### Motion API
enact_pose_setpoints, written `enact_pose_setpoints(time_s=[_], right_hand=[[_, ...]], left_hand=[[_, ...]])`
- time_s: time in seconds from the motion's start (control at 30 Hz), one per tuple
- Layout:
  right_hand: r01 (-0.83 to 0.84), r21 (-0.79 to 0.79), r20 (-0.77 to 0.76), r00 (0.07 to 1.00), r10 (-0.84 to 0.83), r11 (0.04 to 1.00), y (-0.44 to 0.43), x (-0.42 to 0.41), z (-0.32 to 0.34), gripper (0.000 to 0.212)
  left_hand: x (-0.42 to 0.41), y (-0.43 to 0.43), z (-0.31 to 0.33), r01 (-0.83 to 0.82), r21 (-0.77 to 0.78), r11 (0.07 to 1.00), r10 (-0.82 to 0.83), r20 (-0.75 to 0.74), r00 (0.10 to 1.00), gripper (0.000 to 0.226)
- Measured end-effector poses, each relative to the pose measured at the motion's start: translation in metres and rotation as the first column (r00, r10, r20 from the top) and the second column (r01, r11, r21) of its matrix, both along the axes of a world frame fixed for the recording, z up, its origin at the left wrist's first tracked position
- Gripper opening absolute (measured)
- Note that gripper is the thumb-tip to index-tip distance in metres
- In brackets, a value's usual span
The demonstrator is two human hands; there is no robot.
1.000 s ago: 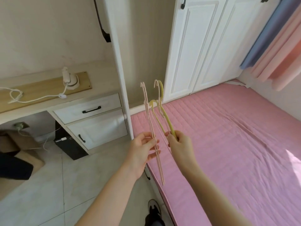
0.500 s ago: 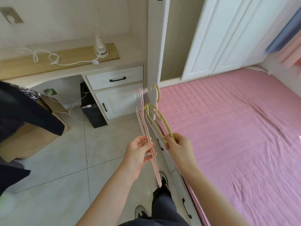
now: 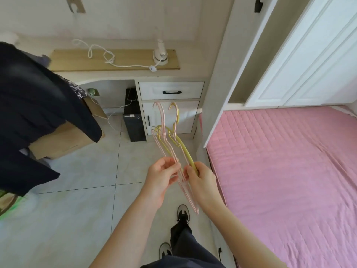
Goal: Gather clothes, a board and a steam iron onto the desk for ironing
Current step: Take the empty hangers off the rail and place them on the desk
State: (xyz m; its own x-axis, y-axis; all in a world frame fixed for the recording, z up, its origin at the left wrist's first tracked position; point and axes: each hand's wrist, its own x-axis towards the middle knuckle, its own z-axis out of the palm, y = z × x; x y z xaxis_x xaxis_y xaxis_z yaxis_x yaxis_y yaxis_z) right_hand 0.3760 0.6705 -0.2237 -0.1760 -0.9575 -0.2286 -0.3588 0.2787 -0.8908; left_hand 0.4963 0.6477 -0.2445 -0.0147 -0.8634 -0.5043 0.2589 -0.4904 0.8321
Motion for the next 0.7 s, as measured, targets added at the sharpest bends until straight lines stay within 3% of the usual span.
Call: enact_pose_setpoints(time_s=[0.17, 0.43, 0.7], right_hand=[[-0.042, 0.051, 0.101, 0.994, 0.037, 0.998, -0.037, 0.010, -0.006, 0.023], [-0.149, 0.013, 0.048, 0.988, 0.148, 0.989, -0.132, 0.002, -0.012, 0.025], [-0.214, -0.013, -0.012, 0.977, 0.214, 0.977, -0.226, -0.010, -0.018, 0.026]], left_hand=[[0.004, -0.034, -0.001, -0.069, 0.005, 0.998, 0.069, 0.050, 0.996, 0.009], [-0.002, -0.124, -0.003, -0.103, 0.030, 0.994, 0.101, 0.047, 0.994, 0.006], [-0.002, -0.220, -0.002, -0.144, 0.100, 0.984, 0.155, -0.110, 0.982, 0.019]])
